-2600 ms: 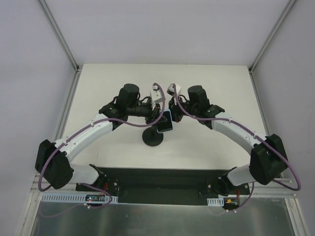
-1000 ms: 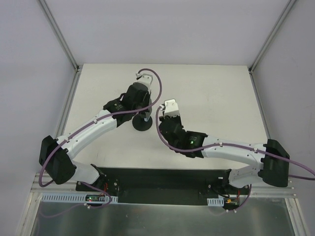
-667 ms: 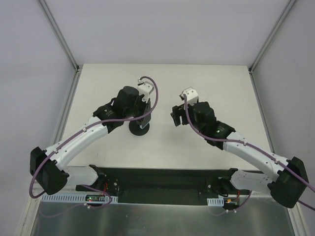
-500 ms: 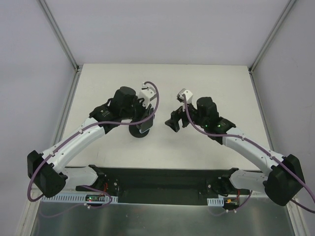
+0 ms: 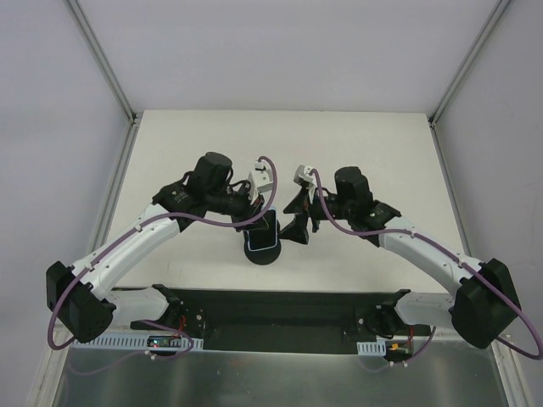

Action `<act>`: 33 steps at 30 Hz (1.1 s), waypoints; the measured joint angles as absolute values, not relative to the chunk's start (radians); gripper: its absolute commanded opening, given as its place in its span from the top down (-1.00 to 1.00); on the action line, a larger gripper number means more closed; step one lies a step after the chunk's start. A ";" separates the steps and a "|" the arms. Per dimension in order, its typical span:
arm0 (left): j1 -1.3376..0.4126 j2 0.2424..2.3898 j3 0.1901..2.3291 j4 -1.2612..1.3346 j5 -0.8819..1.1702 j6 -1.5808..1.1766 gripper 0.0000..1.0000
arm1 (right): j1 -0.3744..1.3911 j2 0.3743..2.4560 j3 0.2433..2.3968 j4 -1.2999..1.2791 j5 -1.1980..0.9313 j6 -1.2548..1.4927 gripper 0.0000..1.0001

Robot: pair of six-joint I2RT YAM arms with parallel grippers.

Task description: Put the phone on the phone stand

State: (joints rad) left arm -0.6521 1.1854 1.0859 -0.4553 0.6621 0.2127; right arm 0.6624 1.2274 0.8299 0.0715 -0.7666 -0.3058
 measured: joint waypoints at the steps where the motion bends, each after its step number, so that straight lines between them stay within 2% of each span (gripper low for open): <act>1: -0.652 1.190 1.086 -0.455 0.678 0.214 1.00 | 0.662 1.226 0.830 0.076 -0.773 -0.300 -0.82; 7: -0.651 1.195 1.081 -0.440 0.696 0.224 1.00 | 0.664 1.180 0.807 0.090 -0.774 -0.273 -0.83; 16: -0.647 1.146 1.046 -0.402 0.609 0.220 1.00 | 0.664 1.114 0.770 0.164 -0.731 -0.182 -0.85; 23: -0.641 1.157 1.046 -0.395 0.730 0.228 0.98 | 0.674 1.146 0.743 0.255 -0.805 -0.131 -0.75; 24: -0.641 1.162 1.046 -0.397 0.740 0.228 0.89 | 0.674 1.147 0.743 0.259 -0.810 -0.130 -0.73; 30: -0.641 1.175 1.047 -0.400 0.772 0.226 0.65 | 0.674 1.148 0.742 0.281 -0.817 -0.123 -0.56; 31: -0.641 1.175 1.047 -0.400 0.772 0.226 0.45 | 0.674 1.148 0.742 0.283 -0.818 -0.122 -0.52; 33: -0.641 1.175 1.047 -0.395 0.776 0.227 0.23 | 0.674 1.149 0.742 0.288 -0.820 -0.120 -0.47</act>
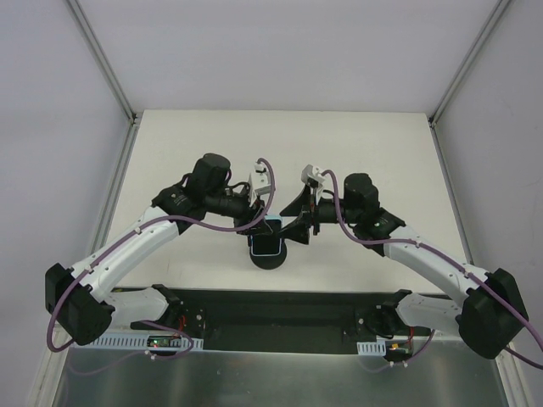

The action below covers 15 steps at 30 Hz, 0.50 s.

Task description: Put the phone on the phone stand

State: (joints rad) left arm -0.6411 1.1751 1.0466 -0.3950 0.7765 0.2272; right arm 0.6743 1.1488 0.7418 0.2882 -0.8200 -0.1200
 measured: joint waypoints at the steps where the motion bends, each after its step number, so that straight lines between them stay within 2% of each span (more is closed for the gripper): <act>1: -0.641 1.175 1.050 -0.389 0.780 0.223 0.12 | 0.674 1.150 0.740 0.294 -0.816 -0.117 -0.47; 2: -0.641 1.175 1.054 -0.383 0.783 0.220 -0.02 | 0.674 1.150 0.735 0.305 -0.810 -0.113 -0.47; 6: -0.626 1.168 1.058 -0.356 0.788 0.198 -0.18 | 0.675 1.150 0.706 0.344 -0.775 -0.087 -0.44; 7: -0.624 1.163 1.058 -0.353 0.788 0.191 -0.33 | 0.675 1.150 0.702 0.346 -0.773 -0.081 -0.44; 8: -0.619 1.156 1.058 -0.349 0.788 0.187 -0.39 | 0.675 1.150 0.701 0.348 -0.773 -0.077 -0.43; 15: -0.601 0.983 1.019 -0.274 0.810 0.138 -0.42 | 0.698 1.176 0.701 0.372 -0.802 -0.044 -0.36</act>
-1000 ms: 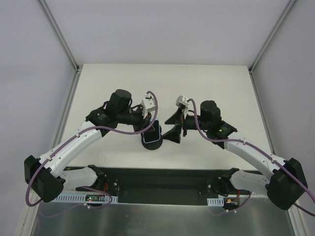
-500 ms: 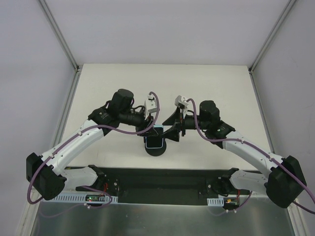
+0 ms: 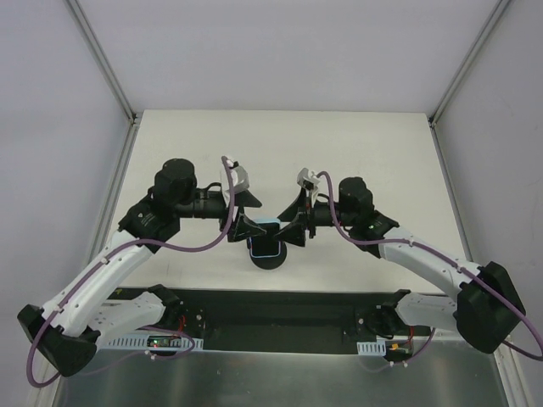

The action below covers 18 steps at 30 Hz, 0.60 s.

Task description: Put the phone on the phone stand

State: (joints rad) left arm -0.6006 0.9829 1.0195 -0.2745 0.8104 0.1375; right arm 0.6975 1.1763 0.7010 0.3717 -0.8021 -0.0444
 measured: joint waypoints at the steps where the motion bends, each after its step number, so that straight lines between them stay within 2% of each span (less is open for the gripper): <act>1: -0.600 0.949 1.009 -0.259 0.813 0.130 -0.40 | 0.702 1.184 0.701 0.374 -0.803 -0.043 -0.30; 7: -0.580 0.879 0.983 -0.211 0.806 0.096 -0.32 | 0.738 1.225 0.703 0.405 -0.789 -0.033 -0.15; 15: -0.574 0.879 0.959 -0.188 0.801 0.058 -0.28 | 0.744 1.226 0.708 0.430 -0.774 -0.020 -0.14; 18: -0.574 0.881 0.959 -0.181 0.796 0.043 -0.27 | 0.749 1.227 0.721 0.430 -0.783 -0.014 -0.04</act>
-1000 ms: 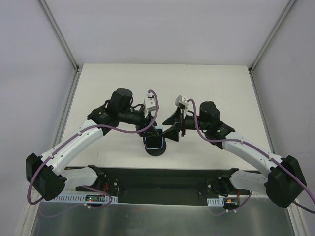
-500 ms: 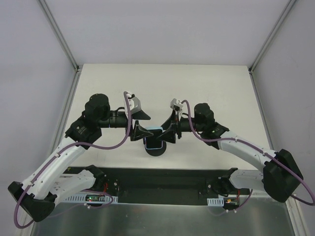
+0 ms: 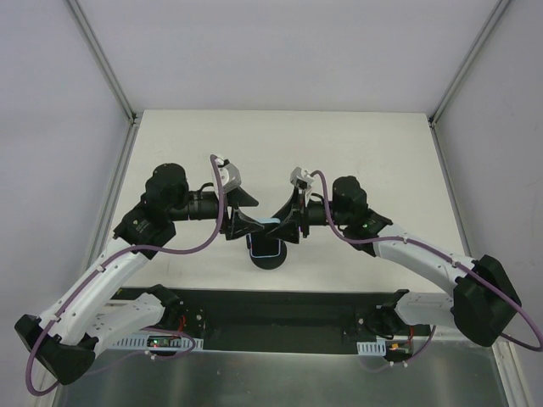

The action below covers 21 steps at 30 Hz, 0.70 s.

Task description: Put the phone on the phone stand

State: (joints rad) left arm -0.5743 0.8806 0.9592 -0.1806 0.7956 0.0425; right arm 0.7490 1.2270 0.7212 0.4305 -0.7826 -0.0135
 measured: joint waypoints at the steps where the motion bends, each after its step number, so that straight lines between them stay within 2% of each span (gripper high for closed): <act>1: -0.574 0.882 0.959 -0.179 0.791 0.039 -0.28 | 0.751 1.229 0.730 0.430 -0.788 -0.011 0.03; 6: -0.574 0.883 0.957 -0.174 0.772 0.030 -0.28 | 0.772 1.246 0.767 0.430 -0.794 -0.006 0.31; 7: -0.574 0.884 0.957 -0.172 0.767 0.028 -0.27 | 0.776 1.250 0.771 0.430 -0.794 -0.004 0.49; 9: -0.574 0.884 0.957 -0.170 0.750 0.022 -0.27 | 0.784 1.251 0.772 0.430 -0.789 -0.003 0.70; 10: -0.574 0.886 0.956 -0.169 0.746 0.019 -0.27 | 0.788 1.251 0.772 0.430 -0.776 -0.010 0.89; 11: -0.574 0.886 0.956 -0.169 0.741 0.017 -0.27 | 0.792 1.251 0.772 0.429 -0.762 -0.020 0.98; 21: -0.572 0.885 0.950 -0.160 0.722 0.014 -0.25 | 0.810 1.155 0.738 0.344 -0.704 -0.070 0.99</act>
State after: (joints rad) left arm -0.5720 0.8852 0.9497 -0.1600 0.7216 0.0135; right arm 0.8097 1.1553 0.7383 0.3435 -0.7036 -0.0696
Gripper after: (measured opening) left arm 0.629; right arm 0.158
